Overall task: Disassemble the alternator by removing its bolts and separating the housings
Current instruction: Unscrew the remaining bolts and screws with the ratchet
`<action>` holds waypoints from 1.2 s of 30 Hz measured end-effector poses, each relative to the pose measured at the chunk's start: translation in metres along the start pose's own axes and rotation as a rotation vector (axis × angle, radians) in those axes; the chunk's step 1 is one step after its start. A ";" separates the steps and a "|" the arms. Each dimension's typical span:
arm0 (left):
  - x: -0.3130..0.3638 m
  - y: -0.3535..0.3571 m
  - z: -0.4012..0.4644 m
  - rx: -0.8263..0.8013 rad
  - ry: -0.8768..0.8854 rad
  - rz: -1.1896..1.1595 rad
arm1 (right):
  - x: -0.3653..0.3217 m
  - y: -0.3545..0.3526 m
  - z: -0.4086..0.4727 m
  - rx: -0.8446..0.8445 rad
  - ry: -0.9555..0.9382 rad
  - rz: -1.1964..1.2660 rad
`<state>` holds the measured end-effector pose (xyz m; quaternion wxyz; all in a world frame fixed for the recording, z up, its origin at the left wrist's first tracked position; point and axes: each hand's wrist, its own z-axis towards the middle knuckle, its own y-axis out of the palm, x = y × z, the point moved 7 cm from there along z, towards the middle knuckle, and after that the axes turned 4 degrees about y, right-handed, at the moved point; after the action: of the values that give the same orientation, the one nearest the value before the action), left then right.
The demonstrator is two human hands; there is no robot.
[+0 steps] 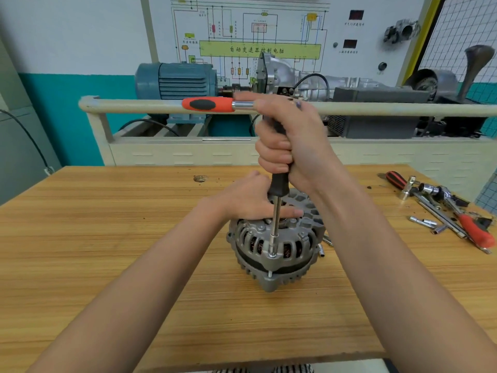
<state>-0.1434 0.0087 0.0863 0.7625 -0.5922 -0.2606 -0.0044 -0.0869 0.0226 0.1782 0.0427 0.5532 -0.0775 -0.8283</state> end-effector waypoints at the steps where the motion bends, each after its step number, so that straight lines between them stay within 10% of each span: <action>1: 0.001 -0.002 -0.004 0.025 0.023 -0.062 | -0.001 0.006 -0.001 0.010 -0.010 -0.064; 9: -0.004 -0.010 -0.062 0.241 -0.027 -0.548 | -0.006 -0.002 -0.012 0.284 -0.037 -0.195; 18: 0.003 0.013 -0.048 0.370 -0.120 0.002 | -0.017 -0.012 -0.028 0.604 -0.165 -0.204; 36: -0.001 0.007 -0.033 0.369 -0.509 0.388 | -0.031 -0.036 -0.043 0.849 -0.229 -0.474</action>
<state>-0.1288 -0.0198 0.0745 0.7539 -0.4651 -0.3212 0.3349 -0.0352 0.0592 0.1840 -0.3845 0.4297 -0.2843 -0.7659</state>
